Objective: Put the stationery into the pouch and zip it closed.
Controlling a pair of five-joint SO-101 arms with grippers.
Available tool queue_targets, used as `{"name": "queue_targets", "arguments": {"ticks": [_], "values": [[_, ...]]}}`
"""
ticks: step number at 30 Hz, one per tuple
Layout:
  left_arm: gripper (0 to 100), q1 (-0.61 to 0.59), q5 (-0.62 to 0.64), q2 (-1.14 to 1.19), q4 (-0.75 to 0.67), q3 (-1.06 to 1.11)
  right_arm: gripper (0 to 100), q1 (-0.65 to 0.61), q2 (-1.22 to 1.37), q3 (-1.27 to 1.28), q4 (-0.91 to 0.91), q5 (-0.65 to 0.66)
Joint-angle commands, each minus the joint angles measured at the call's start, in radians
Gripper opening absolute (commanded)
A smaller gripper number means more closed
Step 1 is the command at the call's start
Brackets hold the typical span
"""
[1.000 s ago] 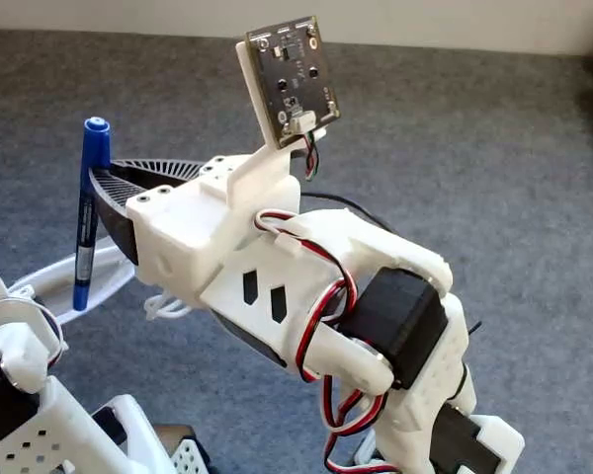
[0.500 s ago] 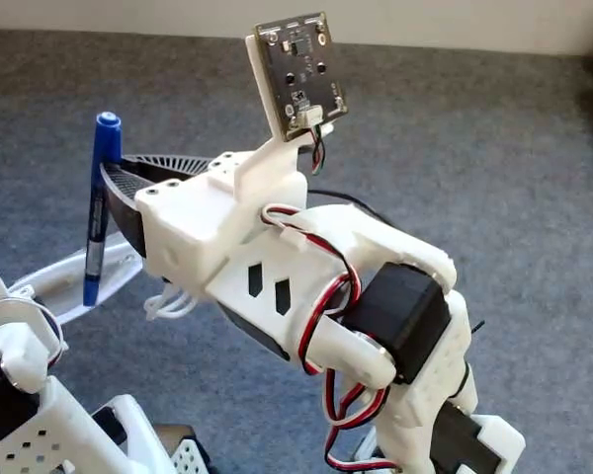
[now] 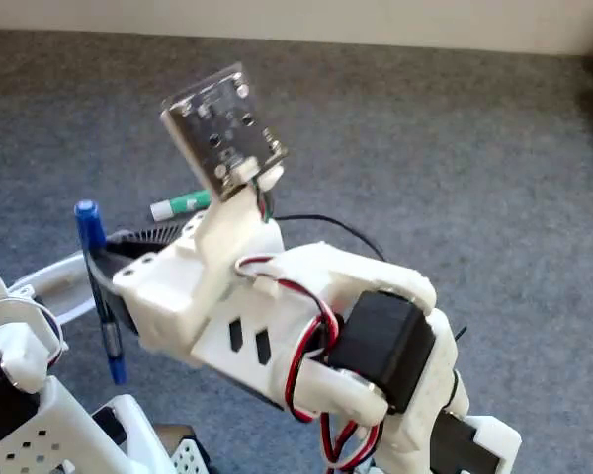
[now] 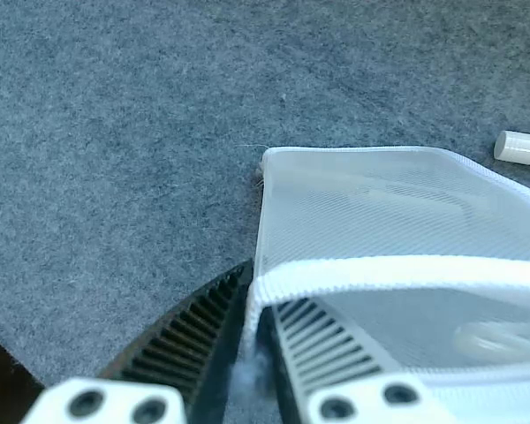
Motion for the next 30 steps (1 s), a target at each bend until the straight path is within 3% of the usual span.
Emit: {"name": "queue_targets", "arguments": {"ticks": [1, 7, 19, 30], "values": [[1, -0.002, -0.006, 0.018, -0.005, -0.005, 0.5, -0.050, -0.042, -0.013, 0.041, 0.063], [1, -0.002, -0.006, 0.018, -0.005, -0.005, 0.5, -0.051, -0.042, -0.007, -0.012, 0.077], [1, -0.002, -0.006, 0.018, -0.005, -0.005, 0.5, 0.170, -0.042, -0.005, -0.206, -0.064], [1, -0.002, -0.006, 0.018, -0.005, -0.005, 0.5, 0.188, -0.031, 0.087, -0.305, -0.100]]}}
